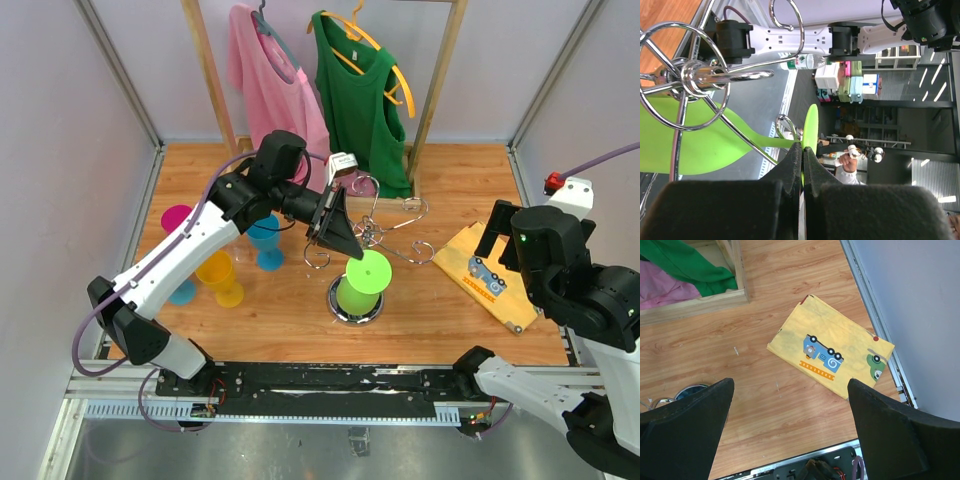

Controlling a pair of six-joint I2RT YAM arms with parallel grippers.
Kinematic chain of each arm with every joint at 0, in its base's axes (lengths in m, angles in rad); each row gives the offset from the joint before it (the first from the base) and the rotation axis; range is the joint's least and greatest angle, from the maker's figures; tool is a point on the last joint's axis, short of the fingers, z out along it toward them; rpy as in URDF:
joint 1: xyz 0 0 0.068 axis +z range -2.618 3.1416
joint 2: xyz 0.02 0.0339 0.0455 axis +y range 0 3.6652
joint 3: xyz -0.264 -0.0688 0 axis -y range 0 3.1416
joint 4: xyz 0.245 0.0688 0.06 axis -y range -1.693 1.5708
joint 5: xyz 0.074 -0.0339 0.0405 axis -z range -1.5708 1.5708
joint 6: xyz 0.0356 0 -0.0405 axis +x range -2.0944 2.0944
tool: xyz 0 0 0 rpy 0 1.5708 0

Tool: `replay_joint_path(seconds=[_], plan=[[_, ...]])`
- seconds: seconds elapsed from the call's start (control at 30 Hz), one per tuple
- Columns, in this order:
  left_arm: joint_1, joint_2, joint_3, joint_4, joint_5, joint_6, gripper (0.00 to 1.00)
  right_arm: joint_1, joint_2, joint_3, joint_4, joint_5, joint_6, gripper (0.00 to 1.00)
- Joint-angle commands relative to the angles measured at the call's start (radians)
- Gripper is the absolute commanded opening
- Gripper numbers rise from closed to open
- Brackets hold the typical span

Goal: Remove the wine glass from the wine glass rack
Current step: Pick up the wine glass from the wine rack.

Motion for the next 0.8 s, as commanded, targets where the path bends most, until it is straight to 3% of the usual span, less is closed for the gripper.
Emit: replay_joint_path(seconds=[0.0, 0.77], plan=[[-0.013, -0.043, -0.002, 0.019, 0.038, -0.010, 0.00, -0.029, 0.000, 0.002, -0.016, 0.004, 0.018, 0.99], [-0.015, -0.026, 0.099, -0.042, -0.133, 0.020, 0.00, -0.029, -0.002, 0.005, -0.017, 0.004, 0.020, 0.99]])
